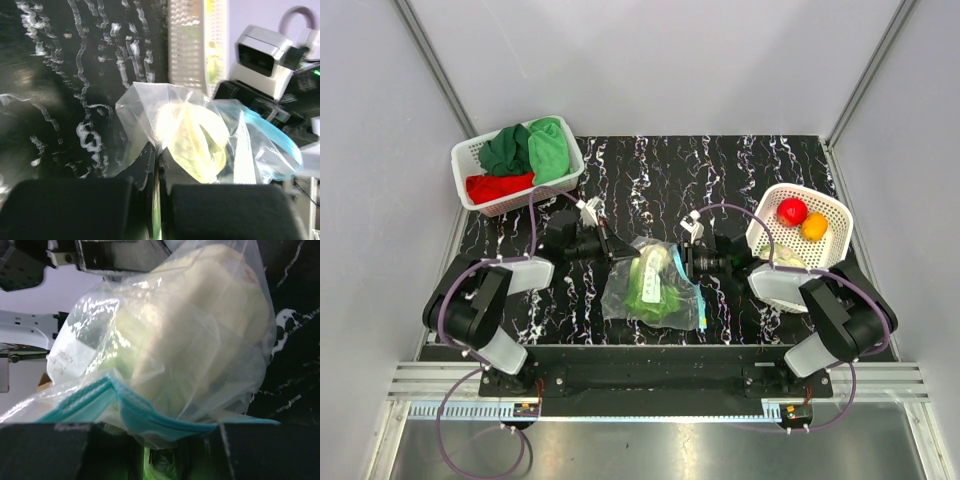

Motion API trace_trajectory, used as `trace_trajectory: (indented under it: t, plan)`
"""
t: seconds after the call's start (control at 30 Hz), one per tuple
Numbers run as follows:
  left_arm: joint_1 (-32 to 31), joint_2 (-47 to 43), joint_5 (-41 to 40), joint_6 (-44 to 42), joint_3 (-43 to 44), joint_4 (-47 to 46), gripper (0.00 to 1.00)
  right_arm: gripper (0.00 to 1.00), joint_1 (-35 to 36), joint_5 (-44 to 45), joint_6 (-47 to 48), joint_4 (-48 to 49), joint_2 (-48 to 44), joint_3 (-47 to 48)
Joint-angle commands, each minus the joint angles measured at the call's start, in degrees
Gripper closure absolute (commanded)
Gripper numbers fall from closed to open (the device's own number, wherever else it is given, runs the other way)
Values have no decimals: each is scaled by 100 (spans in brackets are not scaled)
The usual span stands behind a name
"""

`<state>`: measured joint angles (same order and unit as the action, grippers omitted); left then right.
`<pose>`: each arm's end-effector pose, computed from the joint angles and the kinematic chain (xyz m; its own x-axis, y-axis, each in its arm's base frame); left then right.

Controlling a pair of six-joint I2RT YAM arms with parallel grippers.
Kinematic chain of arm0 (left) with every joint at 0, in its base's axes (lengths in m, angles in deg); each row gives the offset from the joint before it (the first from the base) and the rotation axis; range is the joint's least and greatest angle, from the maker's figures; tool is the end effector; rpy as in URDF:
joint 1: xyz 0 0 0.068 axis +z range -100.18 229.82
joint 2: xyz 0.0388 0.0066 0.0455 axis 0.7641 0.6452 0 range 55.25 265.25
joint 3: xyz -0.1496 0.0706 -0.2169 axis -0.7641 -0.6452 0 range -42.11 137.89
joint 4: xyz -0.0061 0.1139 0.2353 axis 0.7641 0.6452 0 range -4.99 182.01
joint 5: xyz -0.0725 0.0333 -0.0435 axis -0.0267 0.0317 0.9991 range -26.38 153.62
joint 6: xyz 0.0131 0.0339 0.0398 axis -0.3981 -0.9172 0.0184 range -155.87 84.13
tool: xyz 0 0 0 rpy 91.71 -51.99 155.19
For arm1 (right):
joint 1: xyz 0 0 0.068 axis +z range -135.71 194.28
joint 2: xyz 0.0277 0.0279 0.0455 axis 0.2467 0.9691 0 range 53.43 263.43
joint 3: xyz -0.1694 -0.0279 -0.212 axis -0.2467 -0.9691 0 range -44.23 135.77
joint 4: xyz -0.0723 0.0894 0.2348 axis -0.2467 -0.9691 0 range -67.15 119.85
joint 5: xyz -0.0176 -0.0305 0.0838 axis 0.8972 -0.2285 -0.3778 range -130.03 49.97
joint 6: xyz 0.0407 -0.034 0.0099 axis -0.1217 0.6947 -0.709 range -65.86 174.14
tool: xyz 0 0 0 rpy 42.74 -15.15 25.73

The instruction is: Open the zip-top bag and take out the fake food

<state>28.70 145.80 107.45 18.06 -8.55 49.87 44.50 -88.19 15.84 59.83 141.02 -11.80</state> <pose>0.2699 -0.1306 0.1676 -0.8992 -0.2777 -0.3382 0.2255 0.3683 -0.9019 0.2343 0.1670 0.1688 -0.8578 -0.0212 -0.5135 -0.4926 0.3190 0.8097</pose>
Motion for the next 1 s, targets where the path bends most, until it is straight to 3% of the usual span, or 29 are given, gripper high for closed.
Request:
trace_trajectory:
  t: [0.0,0.07,0.17,0.53,0.6,0.67,0.73,0.87,0.97]
  plan:
    - [82,-677,-1445,-1059,581,1867,100,90,-33,289,376,-579,-699,45]
    - [117,-966,-2373,-1087,669,2438,100,96,-33,404,464,-914,-1006,-43]
    - [179,-1257,-3124,-886,634,2617,100,100,-33,571,560,-1292,-1402,-201]
    - [284,-1627,-4514,-603,546,3328,100,100,-25,1353,710,-2215,-3078,-904]
    - [337,-1663,-4420,-664,467,3111,100,100,-25,1013,851,-2093,-3344,-1071]
    - [328,-1409,-3458,-944,650,2811,100,100,-7,749,641,-1725,-3424,-1142]
    - [285,-1145,-3023,-1007,870,2924,100,100,45,597,640,-1801,-3153,-941]
    - [240,-1178,-3433,-763,522,2907,100,100,177,1316,623,-2285,-3212,-518]
    - [240,-1354,-3976,-665,336,3117,100,100,169,2553,368,-2540,-3801,-334]
